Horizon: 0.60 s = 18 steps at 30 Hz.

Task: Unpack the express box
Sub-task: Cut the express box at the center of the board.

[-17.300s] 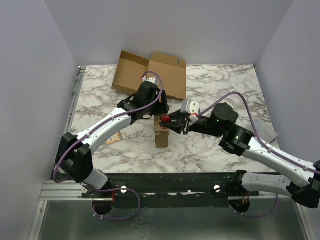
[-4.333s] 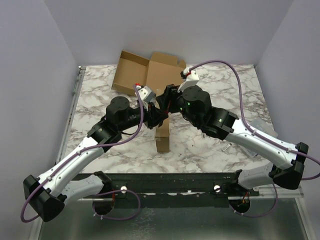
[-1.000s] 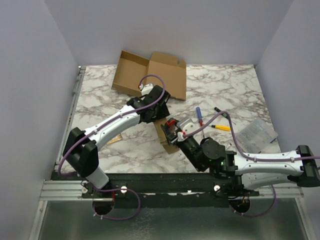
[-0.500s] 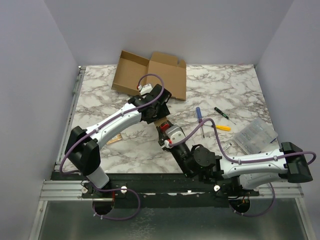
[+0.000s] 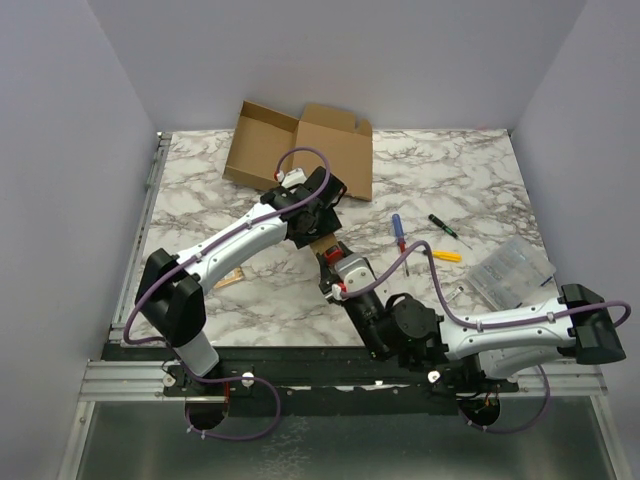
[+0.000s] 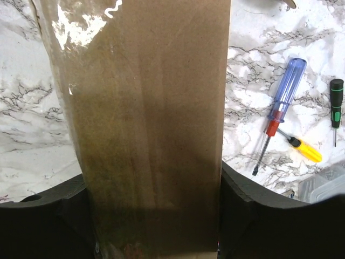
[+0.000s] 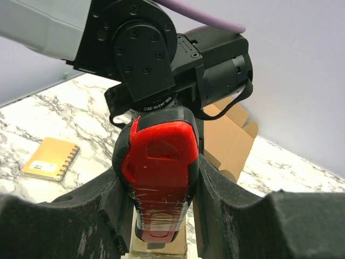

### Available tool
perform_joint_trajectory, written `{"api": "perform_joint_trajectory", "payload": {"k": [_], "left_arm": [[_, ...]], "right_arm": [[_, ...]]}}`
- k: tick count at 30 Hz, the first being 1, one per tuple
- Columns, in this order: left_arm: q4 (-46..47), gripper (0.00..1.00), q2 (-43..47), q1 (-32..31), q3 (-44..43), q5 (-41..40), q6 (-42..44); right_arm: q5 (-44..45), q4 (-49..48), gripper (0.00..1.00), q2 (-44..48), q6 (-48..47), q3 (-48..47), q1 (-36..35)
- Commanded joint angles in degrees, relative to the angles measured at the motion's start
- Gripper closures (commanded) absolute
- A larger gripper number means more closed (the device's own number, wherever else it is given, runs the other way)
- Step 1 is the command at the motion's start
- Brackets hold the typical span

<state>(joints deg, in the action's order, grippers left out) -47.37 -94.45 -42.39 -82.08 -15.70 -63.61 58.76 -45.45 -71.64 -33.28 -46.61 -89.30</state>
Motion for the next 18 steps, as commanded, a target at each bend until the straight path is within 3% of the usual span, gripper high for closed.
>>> {"api": "perform_joint_trajectory", "payload": {"k": [1, 18], "left_arm": [[-4.43, 1.0, -2.31, 0.07, -1.07, 0.77, -1.83], [-5.84, 1.0, -3.77, 0.14, -1.45, 2.34, -2.67]], "right_arm": [[2.8, -5.33, 1.0, -0.3, -2.13, 1.67, -1.49], [2.92, -12.54, 1.0, 0.67, -6.27, 4.36, -1.49]]}}
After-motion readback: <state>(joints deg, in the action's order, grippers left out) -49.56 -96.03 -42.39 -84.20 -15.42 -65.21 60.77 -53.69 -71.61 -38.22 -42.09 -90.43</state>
